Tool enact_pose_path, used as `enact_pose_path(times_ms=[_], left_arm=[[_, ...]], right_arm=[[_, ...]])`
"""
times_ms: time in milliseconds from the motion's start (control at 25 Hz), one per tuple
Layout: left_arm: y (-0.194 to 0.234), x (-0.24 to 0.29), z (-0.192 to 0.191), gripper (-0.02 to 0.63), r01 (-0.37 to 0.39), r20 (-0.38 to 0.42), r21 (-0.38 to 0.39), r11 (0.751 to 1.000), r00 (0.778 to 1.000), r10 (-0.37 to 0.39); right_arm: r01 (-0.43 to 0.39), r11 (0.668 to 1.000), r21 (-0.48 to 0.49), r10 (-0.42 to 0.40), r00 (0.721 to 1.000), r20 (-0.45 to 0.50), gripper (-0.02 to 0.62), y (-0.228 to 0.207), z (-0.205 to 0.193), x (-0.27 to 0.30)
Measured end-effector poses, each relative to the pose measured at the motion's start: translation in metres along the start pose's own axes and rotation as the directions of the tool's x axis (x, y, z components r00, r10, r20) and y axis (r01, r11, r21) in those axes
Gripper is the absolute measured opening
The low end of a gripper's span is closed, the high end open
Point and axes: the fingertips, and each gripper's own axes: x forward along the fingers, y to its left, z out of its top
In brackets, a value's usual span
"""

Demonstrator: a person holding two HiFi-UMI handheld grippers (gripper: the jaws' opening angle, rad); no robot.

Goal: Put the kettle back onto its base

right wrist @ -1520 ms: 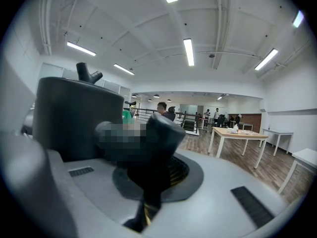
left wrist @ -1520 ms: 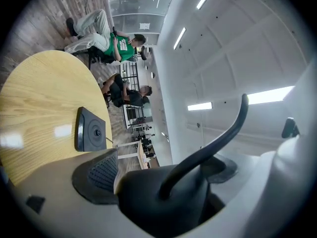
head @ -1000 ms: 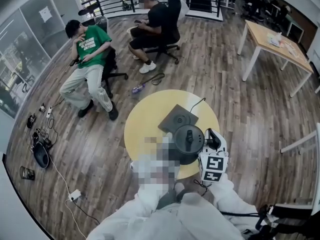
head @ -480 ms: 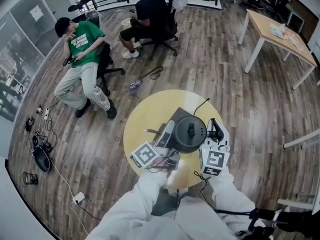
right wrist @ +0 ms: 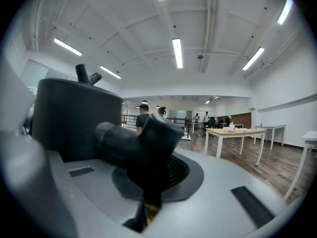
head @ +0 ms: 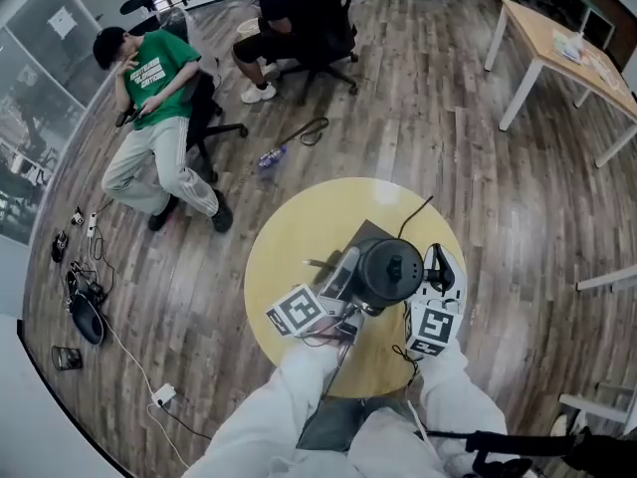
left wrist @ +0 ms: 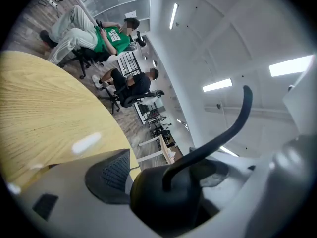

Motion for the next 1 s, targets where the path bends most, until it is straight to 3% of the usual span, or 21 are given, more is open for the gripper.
enact_pose_path(times_ms=[120,280,520,1000], left_arm=[[0.030,0.013,-0.006,0.345,-0.053,-0.047,-0.052,0.997,0.998,0.050],[0.053,0.024,-0.007,0.324,-0.083,-0.089,-0.066,0.994,0.993,0.077],[0.071,0.030,-0.005,0.310,-0.099,-0.087,-0.088,0.991,0.992,0.092],[0.074,0.044,-0.004,0.308,-0.048,-0.075,-0.128,0.991,0.996,0.038]], right_arm=[[0.020,1.000,-0.021,-0.021,1.000,-0.011,0.015,0.002,-0.018,0.017],[0.015,0.999,-0.028,-0.015,1.000,-0.011,0.015,0.004,-0.036,0.034],[0.011,0.999,-0.032,-0.012,1.000,-0.021,0.017,0.011,-0.051,0.047],[0.024,1.000,-0.021,-0.024,1.000,-0.018,0.015,0.011,-0.066,0.058]])
